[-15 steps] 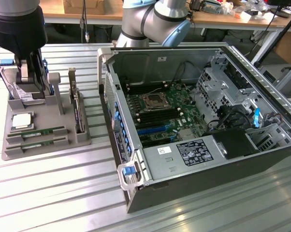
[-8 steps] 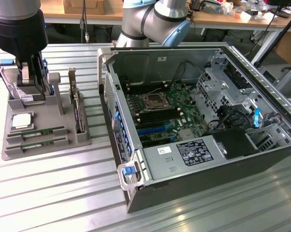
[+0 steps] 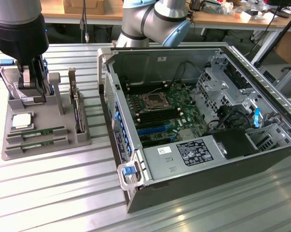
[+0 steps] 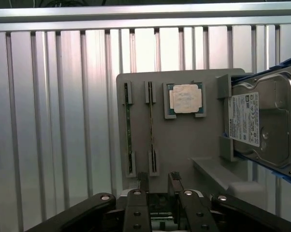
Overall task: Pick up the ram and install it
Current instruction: 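Pick up the ram and move it above insertion slot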
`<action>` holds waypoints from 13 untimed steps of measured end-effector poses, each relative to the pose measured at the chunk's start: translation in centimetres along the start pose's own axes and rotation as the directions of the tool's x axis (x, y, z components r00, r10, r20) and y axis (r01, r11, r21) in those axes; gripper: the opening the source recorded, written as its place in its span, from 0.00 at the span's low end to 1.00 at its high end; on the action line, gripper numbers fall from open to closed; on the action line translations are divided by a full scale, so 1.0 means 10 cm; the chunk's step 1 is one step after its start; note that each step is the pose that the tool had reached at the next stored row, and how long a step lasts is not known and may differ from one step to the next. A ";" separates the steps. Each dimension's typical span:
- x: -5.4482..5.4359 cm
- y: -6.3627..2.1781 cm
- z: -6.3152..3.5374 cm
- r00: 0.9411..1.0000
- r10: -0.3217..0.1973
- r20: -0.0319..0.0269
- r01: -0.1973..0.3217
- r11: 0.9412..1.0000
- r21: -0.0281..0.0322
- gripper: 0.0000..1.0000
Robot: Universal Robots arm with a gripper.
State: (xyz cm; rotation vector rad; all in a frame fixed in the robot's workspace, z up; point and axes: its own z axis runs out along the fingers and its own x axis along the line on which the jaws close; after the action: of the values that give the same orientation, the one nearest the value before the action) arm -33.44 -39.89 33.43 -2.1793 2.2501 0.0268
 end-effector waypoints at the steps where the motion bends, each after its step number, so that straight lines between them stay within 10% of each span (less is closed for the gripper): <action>1: 0.00 0.000 0.006 1.000 0.000 0.000 0.000 1.000 0.000 0.30; 13: 0.00 -0.001 0.089 1.000 0.000 0.000 0.000 1.000 0.000 0.30</action>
State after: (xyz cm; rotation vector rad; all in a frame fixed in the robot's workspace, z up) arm -33.44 -39.89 32.54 -2.1793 2.2500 0.0268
